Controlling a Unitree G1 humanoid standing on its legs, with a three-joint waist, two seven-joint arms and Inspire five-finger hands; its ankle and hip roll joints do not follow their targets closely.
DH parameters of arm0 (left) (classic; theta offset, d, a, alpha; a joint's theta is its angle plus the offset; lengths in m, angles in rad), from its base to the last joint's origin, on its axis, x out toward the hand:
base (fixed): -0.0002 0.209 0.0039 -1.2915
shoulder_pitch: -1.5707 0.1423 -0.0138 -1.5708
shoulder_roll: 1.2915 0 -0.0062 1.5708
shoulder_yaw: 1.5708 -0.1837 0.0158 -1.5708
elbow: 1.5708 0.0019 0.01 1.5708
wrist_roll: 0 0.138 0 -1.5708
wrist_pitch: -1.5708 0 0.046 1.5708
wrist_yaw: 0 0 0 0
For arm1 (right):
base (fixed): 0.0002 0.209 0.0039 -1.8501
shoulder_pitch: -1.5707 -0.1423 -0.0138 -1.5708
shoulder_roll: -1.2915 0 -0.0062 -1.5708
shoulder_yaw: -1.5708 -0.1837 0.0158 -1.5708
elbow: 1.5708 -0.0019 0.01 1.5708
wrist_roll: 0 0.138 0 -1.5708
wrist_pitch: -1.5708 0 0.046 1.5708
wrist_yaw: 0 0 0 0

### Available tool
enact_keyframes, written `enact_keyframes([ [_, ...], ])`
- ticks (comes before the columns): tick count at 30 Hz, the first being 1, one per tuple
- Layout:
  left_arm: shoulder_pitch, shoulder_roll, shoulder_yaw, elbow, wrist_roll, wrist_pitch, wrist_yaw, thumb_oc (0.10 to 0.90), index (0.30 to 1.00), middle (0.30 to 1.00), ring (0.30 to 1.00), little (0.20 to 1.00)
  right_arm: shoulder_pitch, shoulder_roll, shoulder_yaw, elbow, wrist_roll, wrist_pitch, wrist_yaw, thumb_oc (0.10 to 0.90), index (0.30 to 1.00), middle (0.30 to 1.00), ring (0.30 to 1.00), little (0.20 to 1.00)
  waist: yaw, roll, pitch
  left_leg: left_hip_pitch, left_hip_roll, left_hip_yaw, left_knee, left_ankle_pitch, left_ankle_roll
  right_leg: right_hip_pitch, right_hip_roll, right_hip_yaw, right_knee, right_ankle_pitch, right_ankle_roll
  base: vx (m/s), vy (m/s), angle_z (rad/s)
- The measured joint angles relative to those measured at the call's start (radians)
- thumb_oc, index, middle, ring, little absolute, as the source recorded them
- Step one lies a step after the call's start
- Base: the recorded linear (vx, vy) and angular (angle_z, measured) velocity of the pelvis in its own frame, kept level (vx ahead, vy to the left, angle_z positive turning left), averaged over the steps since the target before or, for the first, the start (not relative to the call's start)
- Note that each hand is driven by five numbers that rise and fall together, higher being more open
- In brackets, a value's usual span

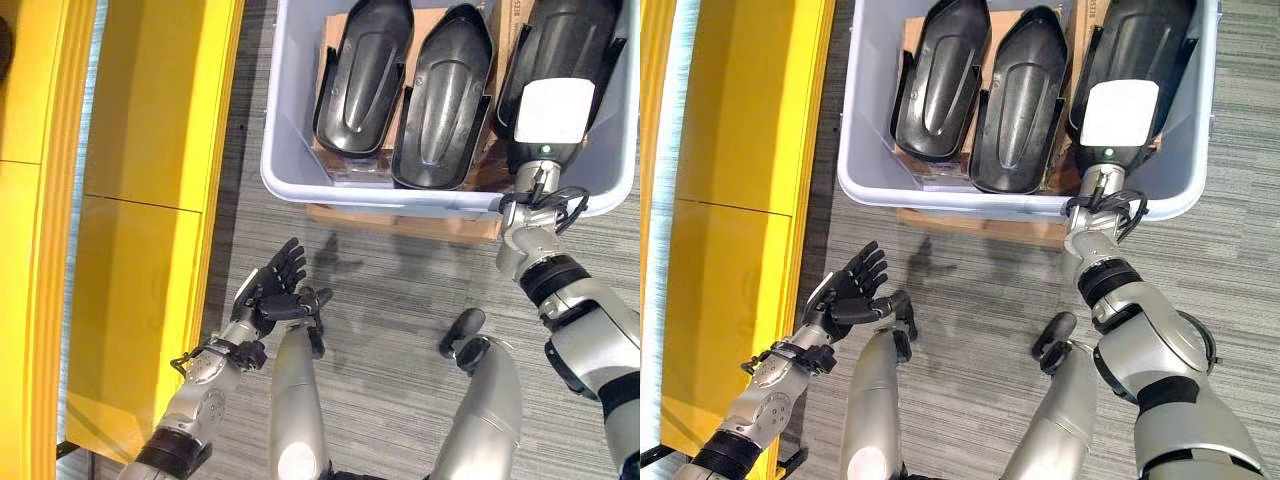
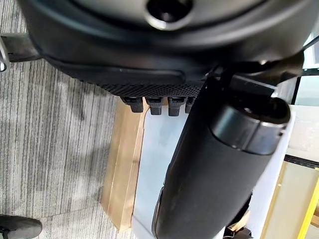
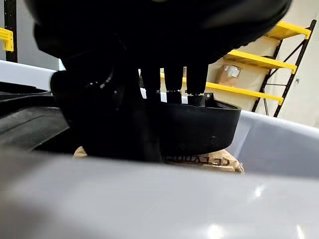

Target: Move parts from the plastic box to the shelf.

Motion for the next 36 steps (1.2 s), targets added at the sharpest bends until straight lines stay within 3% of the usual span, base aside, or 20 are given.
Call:
enact_keyframes([
  [5,0.003,0.0,-0.001,0.007,0.0,-0.007,-0.012,0.9,1.0,1.0,1.0,1.0,0.018,0.009,-0.06,0.038,0.108,-0.061,-0.065,0.4,0.3,0.3,0.3,0.3,0.009,0.007,-0.004,0.022,-0.005,-0.005,-0.006,-0.001,-0.001,0.03,0.0,-0.003,-0.012,0.001,0.002,-0.02,-0.011,0.03],
  [14,0.005,0.0,0.001,0.006,0.0,-0.012,-0.02,0.9,1.0,1.0,1.0,1.0,0.087,0.013,-0.091,0.032,0.226,-0.174,-0.092,0.4,0.3,0.3,0.3,0.3,0.008,0.009,-0.006,0.124,-0.006,0.013,-0.045,0.0,0.003,0.125,0.007,-0.01,-0.041,0.007,0.008,0.0,0.0,0.0],
  [19,0.009,0.0,0.005,-0.017,0.0,0.007,-0.016,0.9,1.0,1.0,1.0,1.0,0.169,0.023,-0.197,-0.026,0.417,-0.313,-0.116,0.4,0.3,0.3,0.3,0.3,0.007,0.008,-0.005,0.194,-0.006,0.025,-0.062,-0.011,-0.001,0.19,0.014,-0.011,-0.062,0.006,0.011,0.0,0.016,-0.03],
  [23,0.047,-0.005,0.007,-0.013,0.001,0.022,0.011,0.9,1.0,1.0,1.0,1.0,0.301,0.029,-0.255,-0.136,0.454,-0.394,-0.118,0.4,0.3,0.3,0.3,0.3,-0.015,0.007,-0.004,0.281,-0.006,0.047,-0.086,-0.019,0.0,0.272,0.019,-0.013,-0.091,0.012,0.021,0.03,0.041,-0.07],
  [28,0.098,-0.009,0.008,-0.004,0.002,0.031,0.026,0.9,1.0,1.0,1.0,1.0,0.441,0.036,-0.295,-0.305,0.458,-0.412,-0.1,0.4,0.3,0.3,0.3,0.3,-0.05,-0.002,-0.002,0.386,-0.007,0.082,-0.1,-0.041,0.002,0.359,0.028,0.007,-0.129,0.027,0.038,0.02,0.068,-0.14],
  [36,0.126,-0.028,0.017,-0.001,0.004,0.029,0.046,0.9,1.0,1.0,1.0,1.0,0.547,0.039,-0.313,-0.455,0.446,-0.415,-0.101,0.4,0.3,0.3,0.3,0.3,-0.082,-0.006,0.0,0.511,-0.005,0.111,-0.142,-0.039,0.005,0.452,0.038,0.016,-0.154,0.018,0.032,0.09,0.036,-0.09],
])
